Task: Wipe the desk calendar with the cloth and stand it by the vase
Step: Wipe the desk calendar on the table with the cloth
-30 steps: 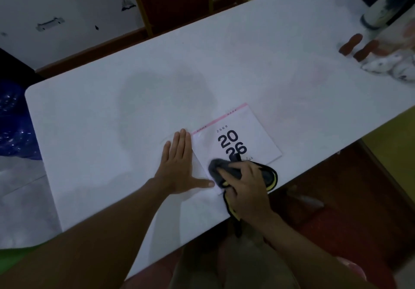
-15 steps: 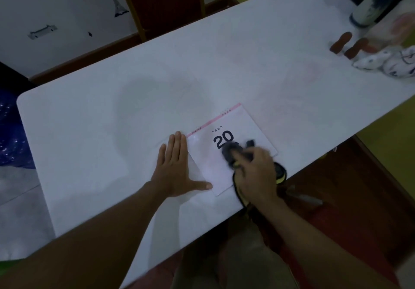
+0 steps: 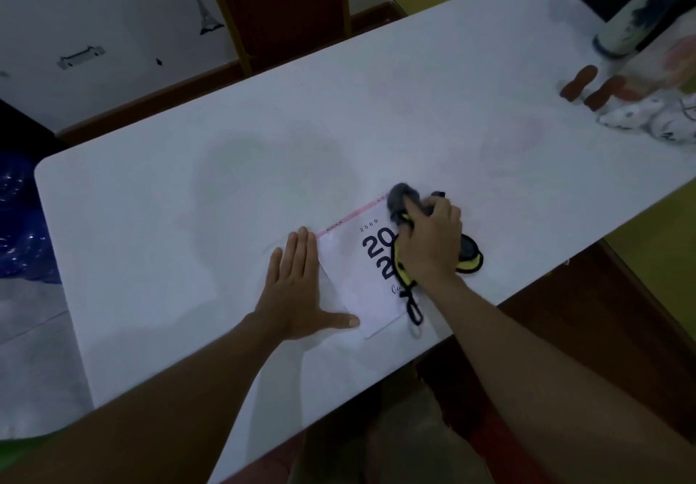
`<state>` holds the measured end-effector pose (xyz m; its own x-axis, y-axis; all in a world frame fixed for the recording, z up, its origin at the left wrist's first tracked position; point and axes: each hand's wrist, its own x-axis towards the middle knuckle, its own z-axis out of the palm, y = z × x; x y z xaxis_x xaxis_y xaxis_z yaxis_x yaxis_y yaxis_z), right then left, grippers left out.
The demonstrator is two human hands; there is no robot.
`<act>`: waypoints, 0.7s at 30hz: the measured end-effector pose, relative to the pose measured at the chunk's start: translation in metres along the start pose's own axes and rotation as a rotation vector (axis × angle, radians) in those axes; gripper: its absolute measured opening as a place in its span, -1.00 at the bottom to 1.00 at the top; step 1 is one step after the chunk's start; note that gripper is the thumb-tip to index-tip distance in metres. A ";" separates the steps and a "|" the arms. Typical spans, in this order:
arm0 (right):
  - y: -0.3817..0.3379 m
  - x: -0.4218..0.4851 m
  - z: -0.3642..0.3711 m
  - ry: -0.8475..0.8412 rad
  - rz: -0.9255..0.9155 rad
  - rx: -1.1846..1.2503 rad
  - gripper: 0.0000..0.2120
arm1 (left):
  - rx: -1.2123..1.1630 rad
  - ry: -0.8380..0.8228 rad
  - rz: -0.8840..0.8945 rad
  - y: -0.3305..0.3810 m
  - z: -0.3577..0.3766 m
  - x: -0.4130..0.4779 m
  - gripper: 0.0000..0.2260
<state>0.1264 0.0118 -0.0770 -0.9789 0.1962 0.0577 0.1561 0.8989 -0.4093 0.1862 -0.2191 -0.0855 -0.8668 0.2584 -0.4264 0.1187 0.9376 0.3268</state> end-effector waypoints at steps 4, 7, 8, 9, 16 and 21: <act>-0.023 -0.048 0.015 -0.019 -0.164 -0.015 -0.56 | -0.001 0.002 0.001 0.000 -0.002 0.000 0.40; -0.004 -0.035 0.012 -0.059 -0.316 -0.006 -0.52 | 0.001 -0.003 0.003 -0.001 -0.001 0.000 0.40; -0.001 -0.020 0.010 -0.039 -0.253 -0.020 -0.52 | -0.001 -0.003 0.002 -0.001 -0.001 0.000 0.41; -0.001 -0.005 0.009 -0.018 -0.168 -0.044 -0.52 | -0.002 -0.001 0.001 -0.001 0.000 0.000 0.42; -0.016 -0.033 0.011 -0.006 -0.091 -0.032 -0.52 | 0.019 0.007 0.004 0.000 -0.001 0.000 0.42; 0.003 -0.035 0.008 -0.043 -0.251 -0.031 -0.51 | 0.014 -0.004 0.000 0.000 0.000 -0.001 0.42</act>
<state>0.1602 0.0049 -0.0874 -0.9920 -0.0511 0.1150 -0.0895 0.9293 -0.3584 0.1867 -0.2192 -0.0848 -0.8650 0.2596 -0.4294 0.1260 0.9407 0.3150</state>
